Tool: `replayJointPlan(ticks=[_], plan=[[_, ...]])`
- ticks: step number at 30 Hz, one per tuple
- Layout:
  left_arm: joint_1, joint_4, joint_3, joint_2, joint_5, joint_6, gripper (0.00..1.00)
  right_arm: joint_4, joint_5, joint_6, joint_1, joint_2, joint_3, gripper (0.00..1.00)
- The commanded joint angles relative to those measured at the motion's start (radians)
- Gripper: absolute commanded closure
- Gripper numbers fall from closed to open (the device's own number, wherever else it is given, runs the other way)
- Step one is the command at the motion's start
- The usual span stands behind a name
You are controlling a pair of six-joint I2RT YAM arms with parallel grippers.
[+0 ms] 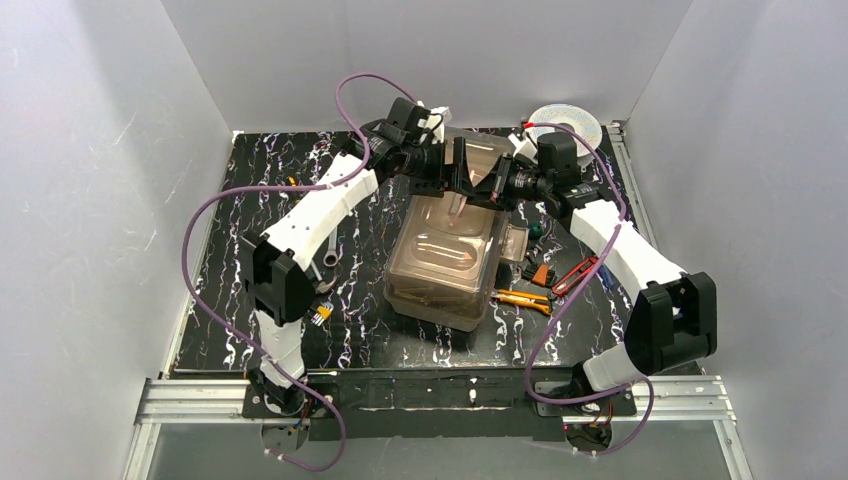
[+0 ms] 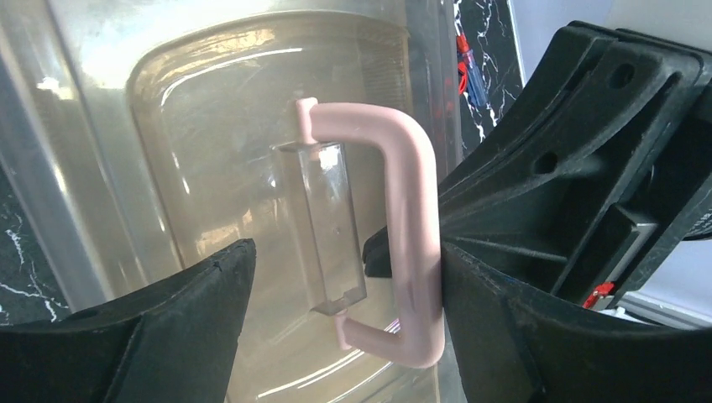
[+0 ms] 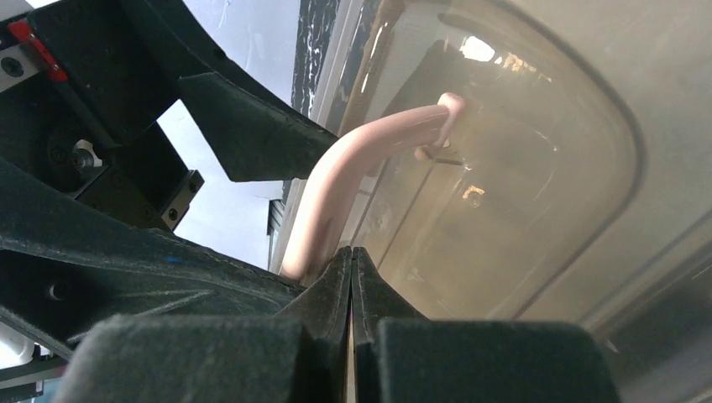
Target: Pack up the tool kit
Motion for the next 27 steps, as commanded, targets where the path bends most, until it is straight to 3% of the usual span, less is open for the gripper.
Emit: replayJointPlan(ticks=[1, 8, 12, 16, 20, 27], plan=[[0.002, -0.044, 0.064, 0.015, 0.024, 0.022, 0.24, 0.022, -0.026, -0.023, 0.004, -0.002, 0.041, 0.99], [0.002, -0.053, 0.089, 0.033, 0.022, 0.036, 0.48, -0.006, 0.005, -0.054, 0.003, -0.02, 0.047, 0.99], [0.002, -0.057, 0.092, 0.025, -0.001, 0.056, 0.73, -0.05, 0.044, -0.086, -0.001, -0.031, 0.057, 0.99], [0.002, -0.068, 0.091, 0.013, -0.037, 0.076, 0.83, -0.096, 0.092, -0.125, -0.026, -0.068, 0.049, 0.99], [0.003, -0.088, 0.105, 0.015, -0.066, 0.093, 1.0, -0.131, 0.132, -0.159, -0.065, -0.116, 0.027, 0.99], [0.002, -0.115, 0.181, 0.003, -0.123, 0.125, 1.0, -0.076, 0.078, -0.131, -0.231, -0.223, -0.148, 0.99]])
